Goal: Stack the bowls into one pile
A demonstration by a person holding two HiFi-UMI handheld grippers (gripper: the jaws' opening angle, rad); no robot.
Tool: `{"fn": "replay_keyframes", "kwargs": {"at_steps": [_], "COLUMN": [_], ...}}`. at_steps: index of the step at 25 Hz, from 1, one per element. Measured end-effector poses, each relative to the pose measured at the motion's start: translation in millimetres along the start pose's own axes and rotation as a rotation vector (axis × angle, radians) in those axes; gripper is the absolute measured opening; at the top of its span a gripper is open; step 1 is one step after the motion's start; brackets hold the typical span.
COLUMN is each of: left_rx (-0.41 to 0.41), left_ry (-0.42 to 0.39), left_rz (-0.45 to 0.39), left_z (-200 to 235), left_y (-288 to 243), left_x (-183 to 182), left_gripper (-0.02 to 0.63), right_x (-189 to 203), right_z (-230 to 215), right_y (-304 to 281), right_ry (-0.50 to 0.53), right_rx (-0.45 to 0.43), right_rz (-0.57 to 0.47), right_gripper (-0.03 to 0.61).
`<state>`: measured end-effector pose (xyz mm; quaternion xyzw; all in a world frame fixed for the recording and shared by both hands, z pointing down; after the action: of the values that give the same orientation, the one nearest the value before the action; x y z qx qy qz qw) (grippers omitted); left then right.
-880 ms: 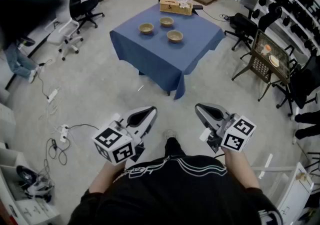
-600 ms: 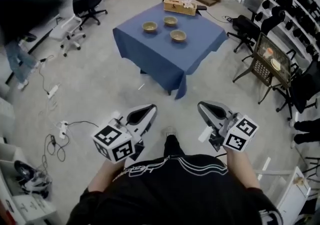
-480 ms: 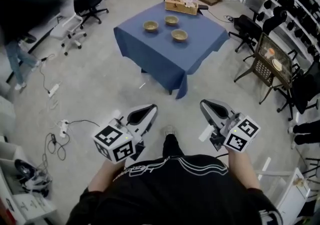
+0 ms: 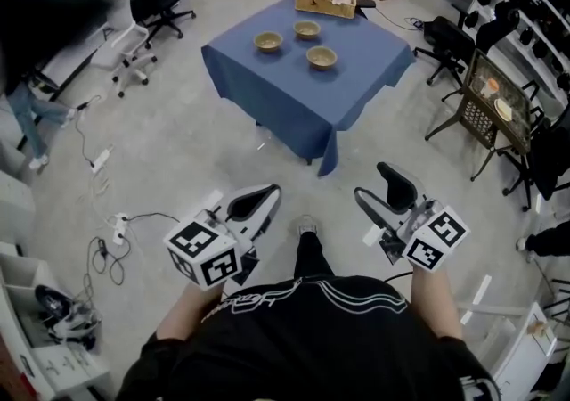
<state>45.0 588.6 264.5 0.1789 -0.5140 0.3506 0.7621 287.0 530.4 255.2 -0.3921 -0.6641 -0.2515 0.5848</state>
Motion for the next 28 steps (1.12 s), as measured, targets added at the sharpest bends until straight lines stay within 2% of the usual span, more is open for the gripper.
{"fn": "replay_keyframes", "kwargs": {"at_steps": [7,28], "left_rx": [-0.013,-0.041], "left_ry": [-0.004,0.047], "left_rz": [0.014,0.088], "left_z": [26,174], "left_y": [-30,-210], "left_x": [-14,-84], "left_gripper": [0.023,0.023], "right_x": [-6,-46], "right_z": [-39,-234], "right_y": [-20,-159], "right_ry": [0.020,-0.028], "right_rx": [0.035,0.003], "right_rz": [0.002,0.024], "right_gripper": [0.348,0.348]}}
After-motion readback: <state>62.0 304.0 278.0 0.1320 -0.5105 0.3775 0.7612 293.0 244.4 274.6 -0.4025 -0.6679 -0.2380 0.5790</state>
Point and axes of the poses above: the fingertips, and each gripper's own axes: y backward along the fingers, z to its left, x out of its underside, the point moved 6 cm from there along y, backward along the fingers, and after that the axes turned 6 degrees about x, right-handed, at the moved point
